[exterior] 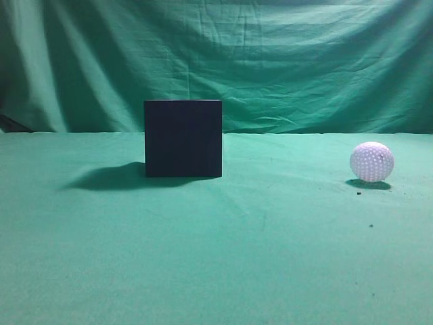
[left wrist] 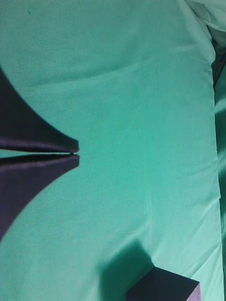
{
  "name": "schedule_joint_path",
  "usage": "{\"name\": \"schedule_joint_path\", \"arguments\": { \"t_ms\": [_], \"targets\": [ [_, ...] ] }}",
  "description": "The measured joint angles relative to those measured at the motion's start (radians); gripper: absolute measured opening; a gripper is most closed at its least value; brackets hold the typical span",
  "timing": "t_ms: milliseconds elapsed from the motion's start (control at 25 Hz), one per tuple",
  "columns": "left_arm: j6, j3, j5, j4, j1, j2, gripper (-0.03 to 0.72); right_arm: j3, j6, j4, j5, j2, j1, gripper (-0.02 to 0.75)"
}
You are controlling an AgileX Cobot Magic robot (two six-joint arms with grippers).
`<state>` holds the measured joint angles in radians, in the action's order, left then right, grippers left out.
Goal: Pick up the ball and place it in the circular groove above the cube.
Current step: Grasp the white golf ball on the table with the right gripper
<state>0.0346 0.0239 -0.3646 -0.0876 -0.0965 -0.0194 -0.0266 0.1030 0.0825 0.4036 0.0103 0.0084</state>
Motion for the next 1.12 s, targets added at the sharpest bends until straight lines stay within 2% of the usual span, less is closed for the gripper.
{"name": "schedule_joint_path", "arguments": {
  "t_ms": [680,840,920,1120],
  "targets": [
    [0.000,0.000,0.000,0.000,0.000,0.000,0.000,0.000,0.000,0.000,0.000,0.000,0.000,0.050],
    [0.000,0.000,0.000,0.000,0.000,0.000,0.000,-0.002,-0.004,0.041,-0.030,0.000,0.000,0.050],
    [0.000,0.000,0.000,0.000,0.000,0.000,0.000,-0.004,-0.004,0.051,-0.129,0.000,0.000,0.050],
    [0.000,0.000,0.000,0.000,0.000,0.000,0.000,-0.004,0.019,0.045,-0.550,0.000,0.000,0.050]
  ]
}}
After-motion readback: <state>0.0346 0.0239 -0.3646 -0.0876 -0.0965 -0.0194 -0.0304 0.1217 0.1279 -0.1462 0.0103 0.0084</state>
